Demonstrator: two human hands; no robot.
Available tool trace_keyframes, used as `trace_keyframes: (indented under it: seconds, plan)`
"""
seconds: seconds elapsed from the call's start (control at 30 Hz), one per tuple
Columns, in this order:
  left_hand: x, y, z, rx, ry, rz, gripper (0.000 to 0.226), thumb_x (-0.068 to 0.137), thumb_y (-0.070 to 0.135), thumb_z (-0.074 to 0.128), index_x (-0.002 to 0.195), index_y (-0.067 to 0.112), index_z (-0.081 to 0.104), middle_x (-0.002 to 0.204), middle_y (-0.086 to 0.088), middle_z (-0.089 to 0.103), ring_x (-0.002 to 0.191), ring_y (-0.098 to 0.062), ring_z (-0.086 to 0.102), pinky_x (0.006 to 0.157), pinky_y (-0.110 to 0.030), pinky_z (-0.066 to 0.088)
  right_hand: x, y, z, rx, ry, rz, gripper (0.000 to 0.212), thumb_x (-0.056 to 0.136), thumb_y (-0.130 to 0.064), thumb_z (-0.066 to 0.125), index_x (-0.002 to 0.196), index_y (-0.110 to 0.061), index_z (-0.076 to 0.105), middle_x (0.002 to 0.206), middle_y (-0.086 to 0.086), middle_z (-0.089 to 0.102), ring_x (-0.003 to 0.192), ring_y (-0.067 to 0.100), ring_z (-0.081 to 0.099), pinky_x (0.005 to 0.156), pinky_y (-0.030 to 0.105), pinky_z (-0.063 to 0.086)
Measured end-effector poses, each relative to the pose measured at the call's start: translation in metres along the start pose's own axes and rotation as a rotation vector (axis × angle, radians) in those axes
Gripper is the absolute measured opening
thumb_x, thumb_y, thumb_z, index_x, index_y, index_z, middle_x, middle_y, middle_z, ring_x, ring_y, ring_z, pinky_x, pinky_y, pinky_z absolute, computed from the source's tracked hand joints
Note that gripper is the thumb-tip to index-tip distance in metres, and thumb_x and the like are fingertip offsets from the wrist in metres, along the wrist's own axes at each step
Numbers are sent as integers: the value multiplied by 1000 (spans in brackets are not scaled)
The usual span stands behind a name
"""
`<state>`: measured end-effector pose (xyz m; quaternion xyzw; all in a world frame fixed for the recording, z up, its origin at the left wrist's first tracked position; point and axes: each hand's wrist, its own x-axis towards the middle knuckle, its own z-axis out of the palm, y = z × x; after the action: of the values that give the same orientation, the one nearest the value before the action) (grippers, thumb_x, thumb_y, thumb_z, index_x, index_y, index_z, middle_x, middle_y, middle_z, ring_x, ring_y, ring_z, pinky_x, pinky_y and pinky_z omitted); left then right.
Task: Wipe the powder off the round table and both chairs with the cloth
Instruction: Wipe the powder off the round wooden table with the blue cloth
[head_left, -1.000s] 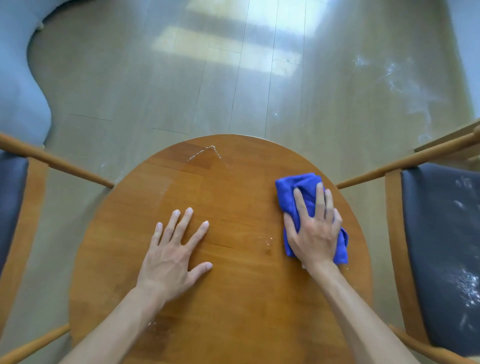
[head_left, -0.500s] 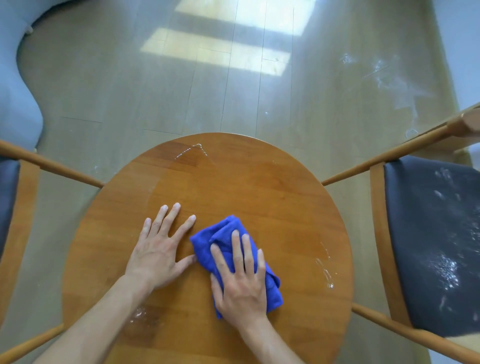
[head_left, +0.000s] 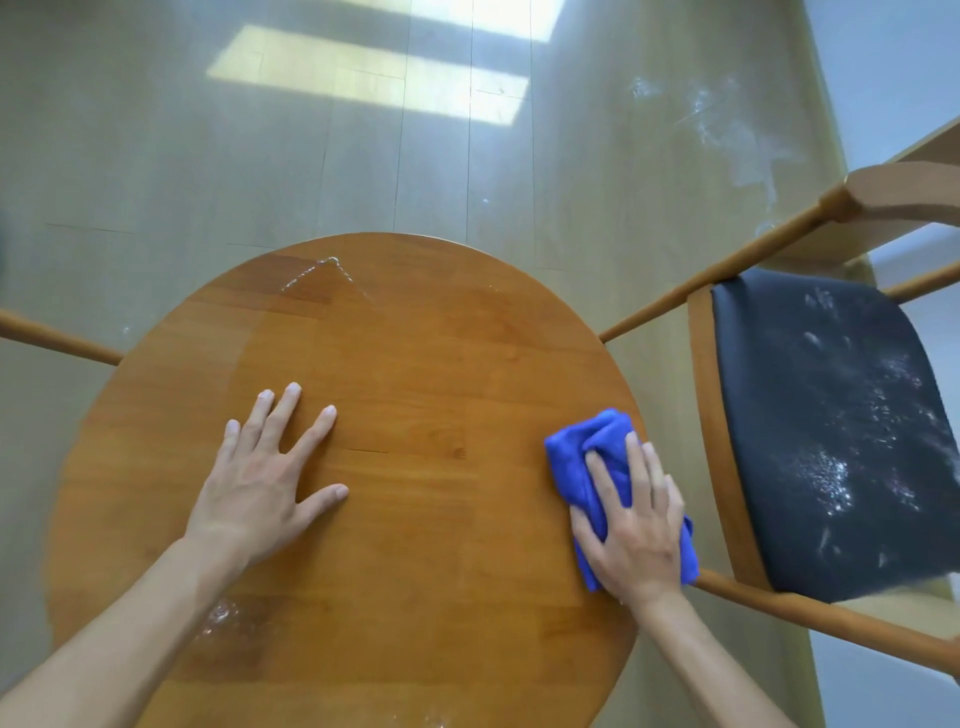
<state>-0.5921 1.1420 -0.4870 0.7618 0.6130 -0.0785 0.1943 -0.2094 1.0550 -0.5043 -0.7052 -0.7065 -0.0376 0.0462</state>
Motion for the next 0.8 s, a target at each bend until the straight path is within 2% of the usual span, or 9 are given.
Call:
trace_keyframes:
  seconds: [0.13,0.23,0.3,0.4,0.53,0.7,0.8]
  plan:
    - [0,-4,3,5,5,13,85,76,73,30,150,34,14,160,-5,0,147,-25,-5,116,-52,12,53,-44,15,-51,12,371,58,92,-49,45,144,-23,44,154,18,30,139,38,33,97,55,39]
    - [0,-5,2,36,2,9,85,77,74,25,150,35,10,160,-5,-5,147,-25,-7,116,-52,10,82,-89,21,-21,24,468,63,92,-53,42,147,-23,39,155,20,27,140,40,30,100,56,35]
    - [0,-5,3,64,-20,5,85,76,76,18,149,36,2,158,-3,-14,145,-24,-14,117,-50,6,96,-122,22,22,16,453,65,92,-52,40,149,-22,36,156,21,24,141,41,27,102,58,33]
    - [1,-5,6,76,-12,2,85,78,82,11,149,37,-1,158,-3,-15,145,-24,-14,117,-49,5,97,-172,19,78,24,304,63,93,-49,42,148,-20,37,156,21,23,143,41,24,105,60,30]
    - [1,-3,5,78,-15,-6,87,75,83,11,148,37,-1,159,-3,-10,146,-24,-10,117,-49,8,55,-198,11,154,-6,-32,62,88,-44,52,146,-23,42,156,18,26,145,37,22,108,60,28]
    - [0,-3,1,101,3,0,87,75,78,13,150,34,11,160,-6,-1,147,-27,-3,116,-51,15,4,-130,6,201,-35,-494,58,82,-42,63,138,-26,54,151,14,37,142,34,32,103,59,37]
    - [0,-8,7,124,8,-6,85,81,79,17,151,32,16,160,-8,7,146,-28,4,113,-51,21,17,-79,6,168,-53,-503,62,79,-44,65,137,-27,53,151,15,38,141,35,33,100,59,39]
